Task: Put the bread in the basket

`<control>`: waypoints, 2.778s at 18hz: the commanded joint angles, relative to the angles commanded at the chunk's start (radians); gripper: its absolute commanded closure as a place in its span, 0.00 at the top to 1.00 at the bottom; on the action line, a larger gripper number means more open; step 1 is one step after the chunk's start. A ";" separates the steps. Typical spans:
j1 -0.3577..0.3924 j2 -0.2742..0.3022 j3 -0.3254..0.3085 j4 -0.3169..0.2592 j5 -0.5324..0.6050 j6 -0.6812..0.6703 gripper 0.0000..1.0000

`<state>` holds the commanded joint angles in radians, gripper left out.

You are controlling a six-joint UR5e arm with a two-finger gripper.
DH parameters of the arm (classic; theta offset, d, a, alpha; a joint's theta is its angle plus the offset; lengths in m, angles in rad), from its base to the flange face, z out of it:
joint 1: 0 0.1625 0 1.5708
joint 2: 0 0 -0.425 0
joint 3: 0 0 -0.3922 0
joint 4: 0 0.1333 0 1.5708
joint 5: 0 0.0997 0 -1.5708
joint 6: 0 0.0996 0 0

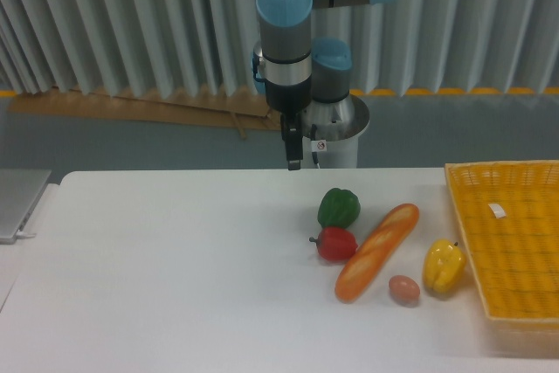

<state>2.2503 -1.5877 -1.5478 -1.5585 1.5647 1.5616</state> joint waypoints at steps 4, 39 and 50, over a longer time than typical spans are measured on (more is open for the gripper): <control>-0.002 -0.002 0.000 0.000 0.002 0.000 1.00; 0.132 -0.201 -0.103 0.189 0.020 -0.206 1.00; 0.227 -0.262 -0.081 0.328 0.020 -0.129 1.00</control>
<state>2.4774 -1.8500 -1.6291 -1.2304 1.5846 1.4327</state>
